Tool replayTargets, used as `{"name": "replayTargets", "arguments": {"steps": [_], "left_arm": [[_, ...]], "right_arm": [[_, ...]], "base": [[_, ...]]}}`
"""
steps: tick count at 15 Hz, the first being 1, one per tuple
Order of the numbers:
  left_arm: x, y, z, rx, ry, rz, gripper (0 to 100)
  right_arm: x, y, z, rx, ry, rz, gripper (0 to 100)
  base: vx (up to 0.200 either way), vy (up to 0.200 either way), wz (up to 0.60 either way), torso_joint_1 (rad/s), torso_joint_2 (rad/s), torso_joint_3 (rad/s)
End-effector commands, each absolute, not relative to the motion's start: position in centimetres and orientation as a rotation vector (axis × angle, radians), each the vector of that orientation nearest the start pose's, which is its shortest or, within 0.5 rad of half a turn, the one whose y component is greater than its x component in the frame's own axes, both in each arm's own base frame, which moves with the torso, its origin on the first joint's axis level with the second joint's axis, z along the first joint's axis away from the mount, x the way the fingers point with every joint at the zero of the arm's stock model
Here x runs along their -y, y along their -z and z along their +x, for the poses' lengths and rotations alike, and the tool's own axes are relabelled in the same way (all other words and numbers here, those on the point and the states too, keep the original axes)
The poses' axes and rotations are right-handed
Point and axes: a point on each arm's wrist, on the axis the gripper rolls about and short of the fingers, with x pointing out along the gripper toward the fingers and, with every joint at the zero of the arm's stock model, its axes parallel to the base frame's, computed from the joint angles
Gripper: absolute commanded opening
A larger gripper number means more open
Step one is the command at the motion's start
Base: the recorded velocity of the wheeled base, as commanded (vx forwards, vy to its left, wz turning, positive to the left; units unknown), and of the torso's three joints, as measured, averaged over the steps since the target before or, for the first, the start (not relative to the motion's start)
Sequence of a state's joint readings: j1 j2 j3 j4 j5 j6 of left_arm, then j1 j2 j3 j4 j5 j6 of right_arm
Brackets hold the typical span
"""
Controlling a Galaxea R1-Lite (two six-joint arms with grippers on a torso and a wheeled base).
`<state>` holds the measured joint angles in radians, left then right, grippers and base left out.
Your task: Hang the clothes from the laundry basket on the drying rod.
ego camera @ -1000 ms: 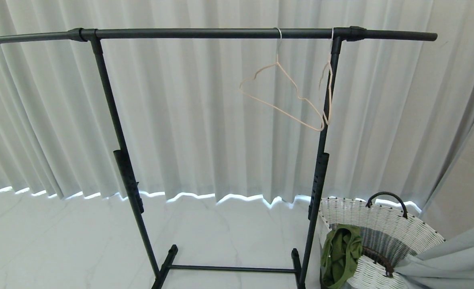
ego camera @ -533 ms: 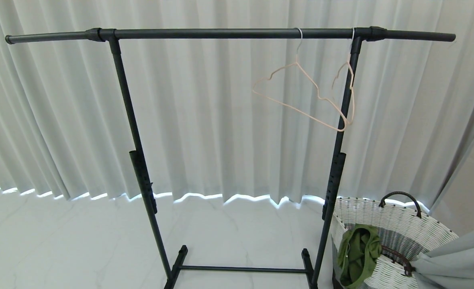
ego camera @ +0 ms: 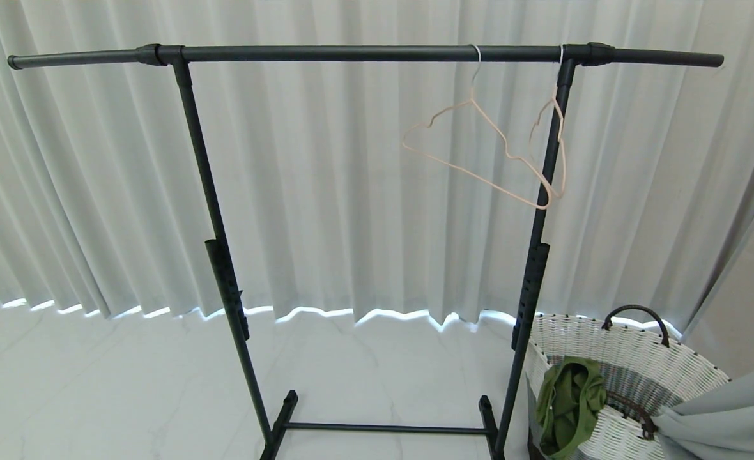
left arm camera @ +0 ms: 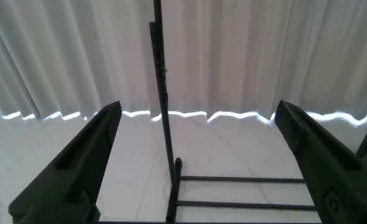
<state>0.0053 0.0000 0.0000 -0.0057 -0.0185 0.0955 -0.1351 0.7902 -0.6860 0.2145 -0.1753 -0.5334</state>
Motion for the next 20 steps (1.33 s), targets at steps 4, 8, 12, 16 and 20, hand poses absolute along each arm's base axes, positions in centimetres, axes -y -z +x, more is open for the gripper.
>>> {"name": "replayTargets", "arguments": {"steps": [4,8,12,16,20], "left_arm": [[0.1,-7.6,-2.3,0.010,0.041,0.129,100],[0.2,-9.6,-2.8,0.077,0.097,0.105,100],[0.4,-7.9,-2.3,0.060,0.177,0.278,100],[0.5,-7.9,-2.3,0.061,0.203,0.242,100],[0.4,-8.0,-2.3,0.063,0.183,0.233,100]], "right_arm": [[1.4,-25.0,7.2,-0.371,0.220,-0.529,0],[1.5,-27.1,8.2,-0.335,0.231,-0.527,0],[1.5,-27.5,8.1,-0.332,0.230,-0.526,0],[1.4,-27.5,7.9,-0.342,0.227,-0.526,0],[1.5,-27.5,8.0,-0.344,0.227,-0.526,0]], "base": [[0.000,0.000,0.00,0.000,0.00,0.000],[0.000,0.000,0.00,0.000,0.00,0.000],[0.000,0.000,0.00,0.000,0.00,0.000],[0.000,0.000,0.00,0.000,0.00,0.000],[0.000,0.000,0.00,0.000,0.00,0.000]]}}
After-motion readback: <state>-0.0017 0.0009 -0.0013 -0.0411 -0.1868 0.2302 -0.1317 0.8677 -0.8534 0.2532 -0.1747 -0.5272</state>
